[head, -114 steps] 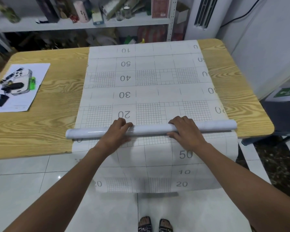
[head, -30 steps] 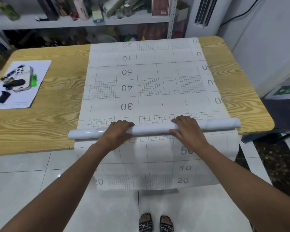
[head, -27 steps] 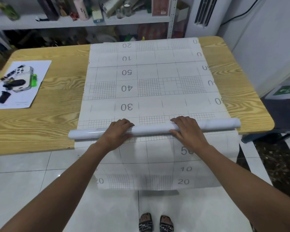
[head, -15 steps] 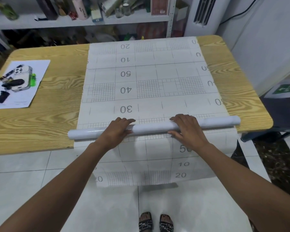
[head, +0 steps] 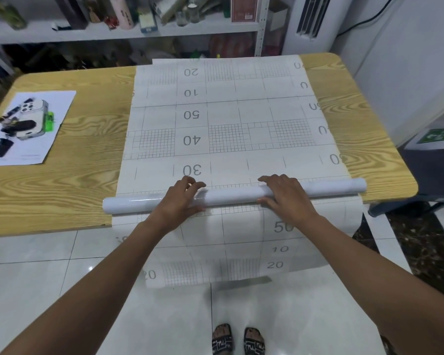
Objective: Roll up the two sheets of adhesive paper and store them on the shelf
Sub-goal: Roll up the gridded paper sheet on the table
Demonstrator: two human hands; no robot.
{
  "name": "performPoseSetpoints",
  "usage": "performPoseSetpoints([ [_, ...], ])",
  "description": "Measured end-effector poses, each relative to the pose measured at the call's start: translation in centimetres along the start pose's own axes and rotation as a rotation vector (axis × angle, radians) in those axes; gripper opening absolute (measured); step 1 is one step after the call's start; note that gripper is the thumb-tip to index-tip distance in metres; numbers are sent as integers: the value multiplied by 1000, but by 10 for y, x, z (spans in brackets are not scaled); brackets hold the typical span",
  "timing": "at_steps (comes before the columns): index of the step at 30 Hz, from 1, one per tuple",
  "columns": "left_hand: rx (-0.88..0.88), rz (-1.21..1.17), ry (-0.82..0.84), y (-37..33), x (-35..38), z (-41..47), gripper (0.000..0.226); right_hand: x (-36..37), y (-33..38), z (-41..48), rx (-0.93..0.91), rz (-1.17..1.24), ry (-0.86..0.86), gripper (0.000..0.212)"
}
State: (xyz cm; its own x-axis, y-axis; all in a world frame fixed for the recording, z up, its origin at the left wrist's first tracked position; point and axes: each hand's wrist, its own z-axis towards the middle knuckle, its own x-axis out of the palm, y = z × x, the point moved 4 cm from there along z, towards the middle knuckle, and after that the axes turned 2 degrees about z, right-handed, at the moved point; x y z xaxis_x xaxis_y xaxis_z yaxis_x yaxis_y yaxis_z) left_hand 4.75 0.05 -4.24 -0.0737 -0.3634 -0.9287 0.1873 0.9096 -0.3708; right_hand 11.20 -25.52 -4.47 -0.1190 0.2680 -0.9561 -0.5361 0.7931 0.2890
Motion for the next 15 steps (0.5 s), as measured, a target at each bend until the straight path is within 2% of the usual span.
performPoseSetpoints([
  [11, 13, 40, 1, 3, -1, 6, 51, 4, -1, 3, 36, -8, -8, 31],
  [15, 26, 68, -5, 4, 1, 7, 52, 5, 1, 3, 28, -66, -46, 40],
])
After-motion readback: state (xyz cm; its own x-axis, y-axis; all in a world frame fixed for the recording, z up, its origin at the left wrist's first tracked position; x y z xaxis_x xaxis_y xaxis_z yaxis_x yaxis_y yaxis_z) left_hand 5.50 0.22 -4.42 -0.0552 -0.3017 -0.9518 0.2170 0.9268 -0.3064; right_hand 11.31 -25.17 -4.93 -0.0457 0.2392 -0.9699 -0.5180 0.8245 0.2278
